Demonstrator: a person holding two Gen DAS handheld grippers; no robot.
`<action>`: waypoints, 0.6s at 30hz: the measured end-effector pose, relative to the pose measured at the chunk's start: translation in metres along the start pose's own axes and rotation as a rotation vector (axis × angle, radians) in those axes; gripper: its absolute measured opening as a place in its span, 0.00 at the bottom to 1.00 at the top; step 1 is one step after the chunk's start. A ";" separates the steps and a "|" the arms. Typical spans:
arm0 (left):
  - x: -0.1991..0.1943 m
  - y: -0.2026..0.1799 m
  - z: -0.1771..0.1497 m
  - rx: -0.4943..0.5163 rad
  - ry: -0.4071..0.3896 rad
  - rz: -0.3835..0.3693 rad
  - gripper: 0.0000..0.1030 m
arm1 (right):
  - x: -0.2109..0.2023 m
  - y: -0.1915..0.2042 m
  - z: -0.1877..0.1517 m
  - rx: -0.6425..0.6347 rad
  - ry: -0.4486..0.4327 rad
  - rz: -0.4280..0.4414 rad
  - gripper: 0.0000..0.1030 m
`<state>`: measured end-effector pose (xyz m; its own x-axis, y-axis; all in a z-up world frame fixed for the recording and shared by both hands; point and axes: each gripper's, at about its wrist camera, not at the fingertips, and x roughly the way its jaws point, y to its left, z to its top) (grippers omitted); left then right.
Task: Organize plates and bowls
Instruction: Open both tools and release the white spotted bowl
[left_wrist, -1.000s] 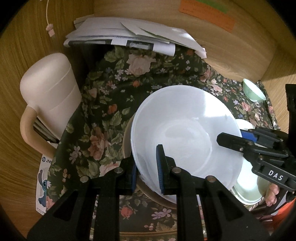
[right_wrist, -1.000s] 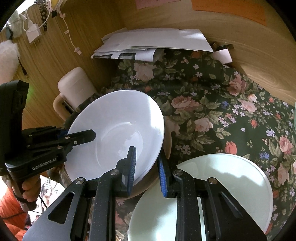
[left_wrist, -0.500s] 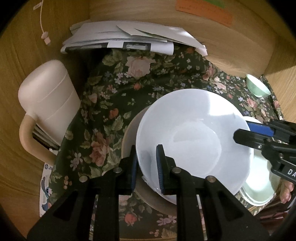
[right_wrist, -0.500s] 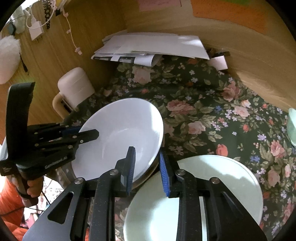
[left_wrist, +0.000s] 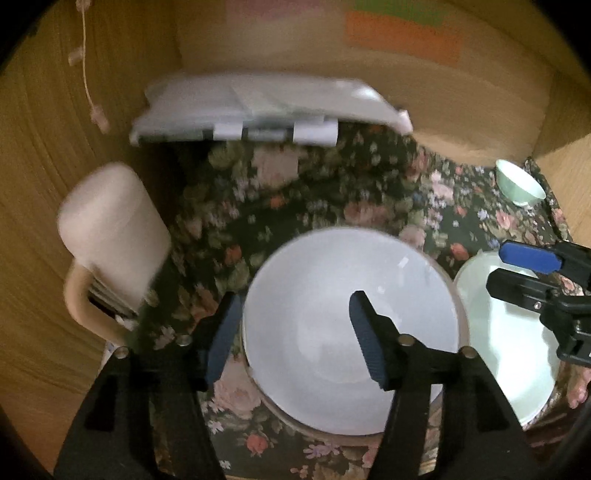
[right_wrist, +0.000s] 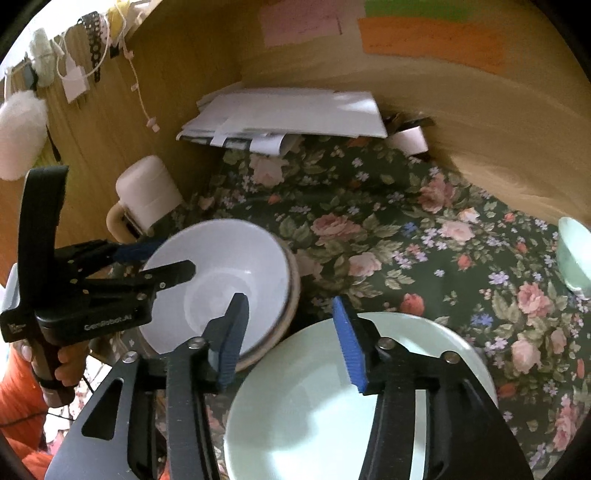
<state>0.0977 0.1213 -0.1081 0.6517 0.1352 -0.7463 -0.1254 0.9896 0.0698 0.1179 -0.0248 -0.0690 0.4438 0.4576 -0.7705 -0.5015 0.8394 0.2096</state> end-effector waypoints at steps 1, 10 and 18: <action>-0.004 -0.003 0.003 0.009 -0.015 0.000 0.62 | -0.003 -0.002 0.000 0.000 -0.010 -0.005 0.49; -0.035 -0.029 0.031 0.012 -0.104 -0.061 0.76 | -0.043 -0.037 0.009 0.031 -0.117 -0.101 0.65; -0.046 -0.063 0.065 0.021 -0.185 -0.132 0.84 | -0.081 -0.083 0.016 0.098 -0.195 -0.205 0.68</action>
<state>0.1238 0.0554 -0.0352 0.7880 0.0086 -0.6156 -0.0151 0.9999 -0.0054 0.1356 -0.1270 -0.0143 0.6675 0.3152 -0.6746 -0.3167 0.9401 0.1259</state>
